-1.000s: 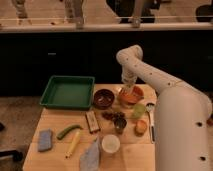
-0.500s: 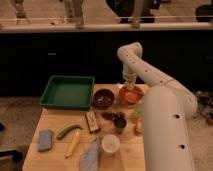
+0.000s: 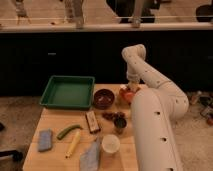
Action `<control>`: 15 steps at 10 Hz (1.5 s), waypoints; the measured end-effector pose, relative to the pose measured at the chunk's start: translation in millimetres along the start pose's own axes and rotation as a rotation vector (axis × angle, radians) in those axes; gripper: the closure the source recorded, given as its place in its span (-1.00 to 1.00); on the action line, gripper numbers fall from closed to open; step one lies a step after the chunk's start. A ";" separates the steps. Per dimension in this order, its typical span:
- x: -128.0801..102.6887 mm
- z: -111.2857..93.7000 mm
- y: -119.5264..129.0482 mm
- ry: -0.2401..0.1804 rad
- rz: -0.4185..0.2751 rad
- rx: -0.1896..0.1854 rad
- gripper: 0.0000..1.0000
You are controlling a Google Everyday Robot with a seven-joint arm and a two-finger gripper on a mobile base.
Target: Place fork in red bowl
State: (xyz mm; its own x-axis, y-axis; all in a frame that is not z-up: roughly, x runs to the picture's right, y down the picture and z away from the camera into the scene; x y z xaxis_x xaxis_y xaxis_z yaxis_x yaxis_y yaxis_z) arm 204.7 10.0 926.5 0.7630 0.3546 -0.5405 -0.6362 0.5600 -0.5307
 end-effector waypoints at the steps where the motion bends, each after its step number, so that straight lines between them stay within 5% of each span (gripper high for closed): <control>1: 1.5 3.4 -2.4 0.006 0.004 -0.007 1.00; 9: 6.4 19.8 -9.6 -0.011 -0.004 -0.104 1.00; 15: 6.2 19.6 -9.6 -0.015 -0.007 -0.110 0.88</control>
